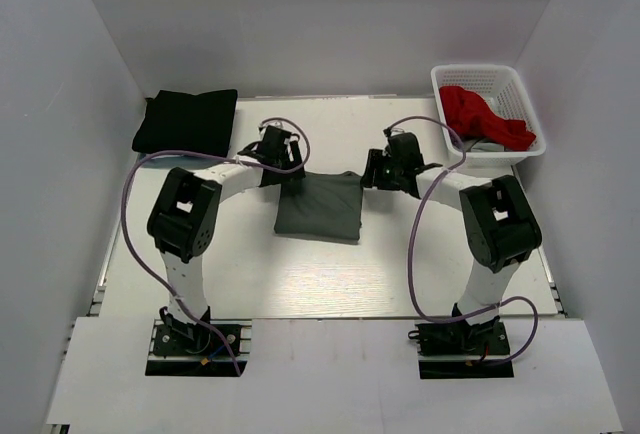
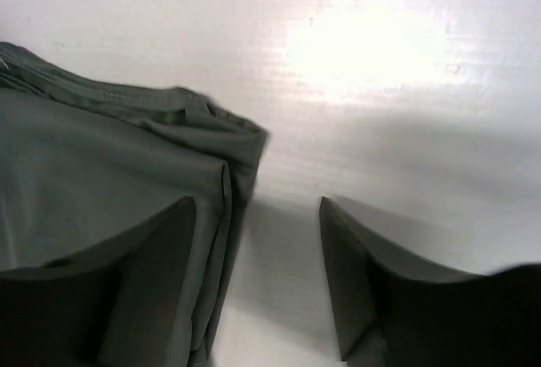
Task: Fold and stack the t-shirts
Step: Fold the long partially folded tshirt into a neat square, then put the neatly folded tshirt into the corner of the board with the left arm
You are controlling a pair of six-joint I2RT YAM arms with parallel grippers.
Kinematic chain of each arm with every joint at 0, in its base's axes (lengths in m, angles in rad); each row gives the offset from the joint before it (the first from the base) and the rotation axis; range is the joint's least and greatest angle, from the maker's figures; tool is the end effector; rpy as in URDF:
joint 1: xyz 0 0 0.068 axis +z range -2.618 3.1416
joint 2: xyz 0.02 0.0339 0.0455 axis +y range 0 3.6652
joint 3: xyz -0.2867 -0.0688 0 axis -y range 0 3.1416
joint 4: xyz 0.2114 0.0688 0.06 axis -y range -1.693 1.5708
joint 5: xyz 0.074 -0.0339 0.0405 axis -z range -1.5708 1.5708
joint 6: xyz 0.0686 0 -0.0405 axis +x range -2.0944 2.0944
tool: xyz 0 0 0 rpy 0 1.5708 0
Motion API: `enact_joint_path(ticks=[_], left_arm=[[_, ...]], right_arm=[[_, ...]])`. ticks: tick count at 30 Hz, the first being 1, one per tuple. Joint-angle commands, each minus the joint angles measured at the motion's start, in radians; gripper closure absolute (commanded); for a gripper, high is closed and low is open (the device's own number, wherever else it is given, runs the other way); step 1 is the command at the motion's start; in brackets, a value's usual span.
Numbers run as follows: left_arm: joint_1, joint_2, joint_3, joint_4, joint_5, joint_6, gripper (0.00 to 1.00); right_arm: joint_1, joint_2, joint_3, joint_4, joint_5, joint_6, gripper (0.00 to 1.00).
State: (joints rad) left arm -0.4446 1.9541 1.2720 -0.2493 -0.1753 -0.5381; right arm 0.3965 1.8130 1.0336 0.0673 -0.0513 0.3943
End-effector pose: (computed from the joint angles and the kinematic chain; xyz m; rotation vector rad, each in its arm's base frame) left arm 0.3785 -0.1671 0.1791 -0.1888 2.4853 -0.1961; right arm 0.3576 0.1535 0.1928 -0.0299 2.3264 0.4653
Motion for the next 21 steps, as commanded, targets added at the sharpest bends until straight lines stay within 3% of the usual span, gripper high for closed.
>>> enact_joint_path(ticks=[1,6,7,15,21], left_arm=[[0.009,-0.112,0.055,0.021,-0.018,0.03,0.0],[0.009,-0.213,0.004,0.012,0.02,0.042,0.0],[0.009,-0.225,-0.009,0.012,0.039,0.043,0.0],[0.0,-0.196,-0.086,-0.106,0.12,0.092,0.0],[-0.02,-0.123,-0.056,-0.182,0.123,0.101,0.0]], right_arm=[[-0.005,-0.05,0.086,0.01,0.034,-0.051,0.31],[0.001,-0.122,0.025,-0.006,-0.054,-0.048,0.31],[0.004,-0.151,0.002,-0.007,-0.073,-0.049,0.1],[0.016,-0.306,-0.162,0.011,-0.156,-0.003,0.1],[0.018,-0.403,-0.191,0.002,-0.163,-0.005,0.1]])
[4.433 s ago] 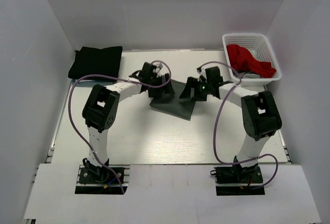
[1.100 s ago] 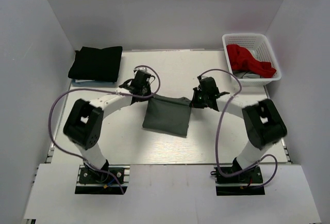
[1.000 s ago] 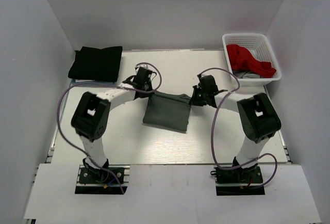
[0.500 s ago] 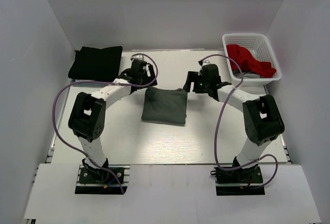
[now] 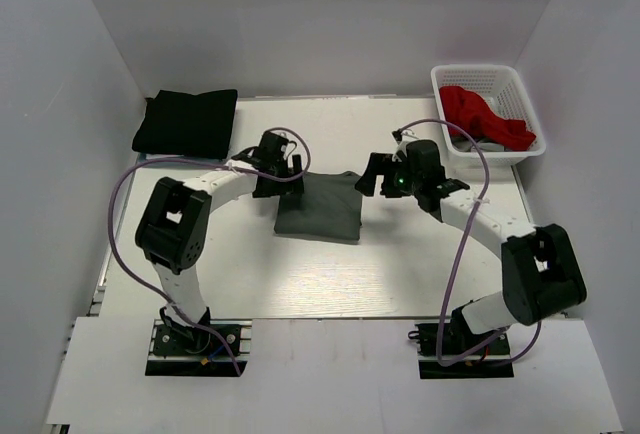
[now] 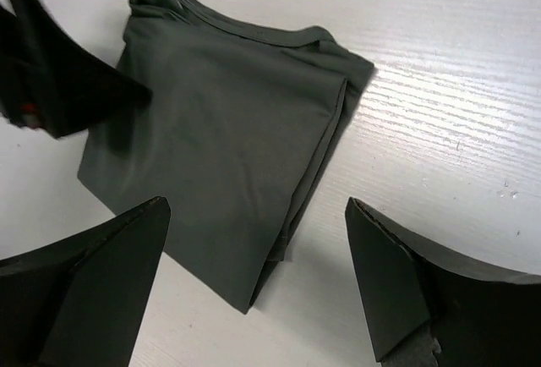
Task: Fold and stack the t-shirts
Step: Put the neatly folded tshirt into the corner of the board with the left arm
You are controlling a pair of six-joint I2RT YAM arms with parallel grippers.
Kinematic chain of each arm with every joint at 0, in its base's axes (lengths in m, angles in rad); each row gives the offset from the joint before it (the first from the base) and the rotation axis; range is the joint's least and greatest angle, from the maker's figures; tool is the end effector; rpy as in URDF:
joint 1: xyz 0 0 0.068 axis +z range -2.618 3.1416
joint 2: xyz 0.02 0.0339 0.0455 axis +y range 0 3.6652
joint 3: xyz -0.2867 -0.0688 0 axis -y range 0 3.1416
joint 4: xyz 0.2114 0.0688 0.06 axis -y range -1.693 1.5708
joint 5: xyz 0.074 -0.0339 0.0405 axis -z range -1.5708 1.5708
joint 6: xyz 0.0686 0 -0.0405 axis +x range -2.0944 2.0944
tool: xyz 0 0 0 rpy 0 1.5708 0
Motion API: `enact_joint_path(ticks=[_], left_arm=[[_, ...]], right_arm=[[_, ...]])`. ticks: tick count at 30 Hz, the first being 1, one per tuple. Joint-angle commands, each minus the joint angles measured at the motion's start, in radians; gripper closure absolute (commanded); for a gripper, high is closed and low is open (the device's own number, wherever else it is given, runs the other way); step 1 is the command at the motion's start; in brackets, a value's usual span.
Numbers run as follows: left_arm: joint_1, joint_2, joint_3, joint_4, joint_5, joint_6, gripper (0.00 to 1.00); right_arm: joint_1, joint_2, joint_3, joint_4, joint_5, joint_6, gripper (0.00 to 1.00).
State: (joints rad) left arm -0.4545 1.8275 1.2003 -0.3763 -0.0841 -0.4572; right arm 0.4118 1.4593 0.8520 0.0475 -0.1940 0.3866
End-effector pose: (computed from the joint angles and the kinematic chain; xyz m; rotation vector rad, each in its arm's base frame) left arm 0.3401 -0.1597 0.1953 -0.0352 2.5864 -0.2342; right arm 0.2840 0.1385 0.2520 -0.1456 2.1900 0.6680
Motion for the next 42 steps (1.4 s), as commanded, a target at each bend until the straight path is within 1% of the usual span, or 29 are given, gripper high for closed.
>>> enact_joint_path(ticks=[1,7,10,11,12,13,14,15,17,18,19,20,22,23,24,26,27,29,31,33,37,42], left_arm=[[-0.01,0.024,0.016,-0.055,0.084,0.052,0.0],[-0.041,0.081,-0.028,-0.067,0.142,0.064,0.0],[-0.067,0.105,-0.054,-0.088,0.091,0.055,0.12],[-0.067,0.114,-0.054,-0.088,0.081,0.046,0.18],[-0.081,0.125,-0.065,-0.104,0.061,0.046,0.32],[-0.081,0.144,-0.065,-0.104,0.05,0.034,0.37],[-0.093,0.153,-0.077,-0.116,0.037,0.017,0.47],[-0.093,0.162,-0.077,-0.116,0.026,0.017,0.54],[-0.102,0.177,-0.065,-0.142,-0.006,-0.003,0.74],[-0.102,0.188,-0.055,-0.142,-0.028,-0.003,0.9],[-0.102,0.188,-0.044,-0.157,-0.048,-0.012,0.98],[-0.102,0.188,-0.015,-0.171,-0.063,-0.012,1.0],[-0.102,0.188,0.027,-0.19,-0.123,-0.012,1.0],[-0.102,0.188,0.077,-0.19,-0.15,0.001,1.0],[-0.092,0.188,0.108,-0.219,-0.205,0.012,1.0],[-0.078,0.162,0.187,-0.228,-0.239,0.041,1.0],[-0.078,0.162,0.217,-0.237,-0.281,0.052,1.0],[-0.069,0.141,0.272,-0.222,-0.372,0.107,1.0],[-0.069,0.127,0.318,-0.204,-0.388,0.173,1.0],[-0.058,0.111,0.34,-0.185,-0.411,0.212,1.0],[-0.027,0.073,0.364,-0.125,-0.485,0.342,1.0],[0.017,0.064,0.424,-0.093,-0.552,0.443,1.0]], right_arm=[[-0.002,-0.06,-0.011,0.017,-0.01,0.006,0.1],[-0.004,-0.07,-0.024,-0.003,0.027,0.011,0.1],[-0.004,-0.07,-0.028,-0.009,0.053,0.012,0.1],[-0.004,-0.076,-0.03,-0.006,0.056,0.015,0.1],[-0.005,-0.076,-0.034,-0.008,0.06,0.017,0.1],[-0.005,-0.082,-0.034,-0.008,0.071,0.014,0.1],[-0.005,-0.086,-0.037,-0.008,0.085,0.018,0.1],[-0.004,-0.094,-0.041,-0.008,0.09,0.018,0.1],[-0.007,-0.106,-0.05,-0.003,0.123,0.02,0.1],[-0.01,-0.12,-0.05,-0.003,0.131,0.018,0.1],[-0.007,-0.125,-0.054,-0.005,0.14,0.02,0.1],[-0.007,-0.126,-0.06,-0.002,0.16,0.018,0.1],[-0.005,-0.148,-0.071,0.002,0.174,0.018,0.1],[-0.008,-0.152,-0.076,0.005,0.18,0.018,0.1],[-0.01,-0.161,-0.088,0.009,0.189,0.021,0.1],[-0.011,-0.177,-0.099,0.018,0.234,0.023,0.1],[-0.008,-0.178,-0.109,0.017,0.257,0.021,0.1],[-0.008,-0.182,-0.11,0.002,0.287,0.023,0.1],[-0.01,-0.18,-0.11,-0.008,0.324,0.021,0.1],[-0.01,-0.183,-0.116,-0.012,0.334,0.018,0.1],[-0.008,-0.197,-0.129,-0.018,0.378,0.008,0.1],[-0.011,-0.189,-0.133,-0.024,0.436,-0.014,0.1]])
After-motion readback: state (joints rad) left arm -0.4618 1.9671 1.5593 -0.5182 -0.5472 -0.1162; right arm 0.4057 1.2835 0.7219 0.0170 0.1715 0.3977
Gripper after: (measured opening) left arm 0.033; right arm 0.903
